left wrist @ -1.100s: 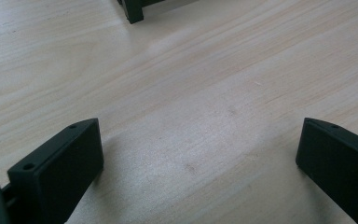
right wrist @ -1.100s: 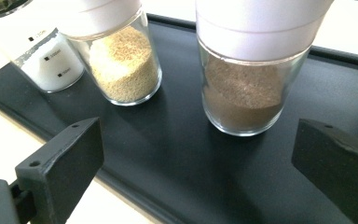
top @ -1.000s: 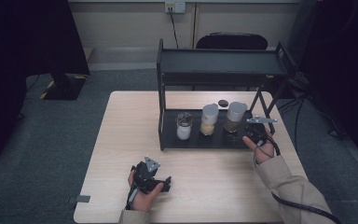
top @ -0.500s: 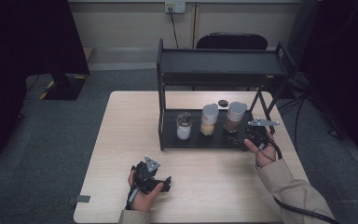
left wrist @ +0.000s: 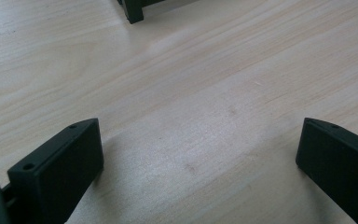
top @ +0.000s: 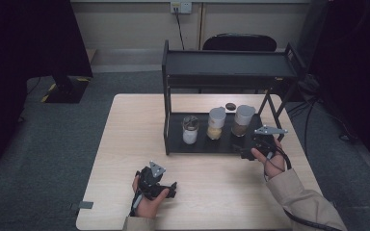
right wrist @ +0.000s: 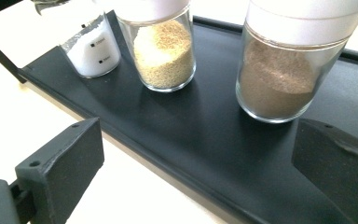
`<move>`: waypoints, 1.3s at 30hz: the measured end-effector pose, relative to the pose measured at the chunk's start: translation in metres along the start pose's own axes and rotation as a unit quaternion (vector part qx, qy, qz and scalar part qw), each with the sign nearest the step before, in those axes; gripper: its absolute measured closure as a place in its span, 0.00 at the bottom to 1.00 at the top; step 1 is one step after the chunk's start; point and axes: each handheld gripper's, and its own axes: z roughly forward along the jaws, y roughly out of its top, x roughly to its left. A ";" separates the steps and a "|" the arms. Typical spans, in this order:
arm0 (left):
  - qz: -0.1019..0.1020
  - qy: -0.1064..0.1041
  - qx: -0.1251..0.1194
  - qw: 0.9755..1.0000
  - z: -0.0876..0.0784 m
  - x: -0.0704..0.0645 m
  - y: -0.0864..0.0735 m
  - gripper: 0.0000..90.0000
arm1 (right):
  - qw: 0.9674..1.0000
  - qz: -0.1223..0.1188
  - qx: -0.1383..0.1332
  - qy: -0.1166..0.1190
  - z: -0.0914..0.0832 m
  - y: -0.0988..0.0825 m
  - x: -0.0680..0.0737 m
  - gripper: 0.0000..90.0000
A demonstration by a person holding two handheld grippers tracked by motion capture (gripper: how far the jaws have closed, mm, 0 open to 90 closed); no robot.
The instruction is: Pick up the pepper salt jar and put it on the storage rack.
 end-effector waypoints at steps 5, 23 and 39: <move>0.000 0.000 0.000 1.000 0.000 0.000 0.000 0.00 | 1.000 -0.005 -0.001 0.006 -0.002 -0.004 0.002 0.02; 0.000 0.000 0.000 1.000 0.000 0.000 0.000 0.00 | 1.000 -0.009 -0.007 0.026 -0.017 -0.022 0.002 0.01; 0.000 0.000 0.000 1.000 0.000 0.000 0.000 0.00 | 0.999 -0.006 -0.008 0.039 -0.027 -0.035 0.001 0.01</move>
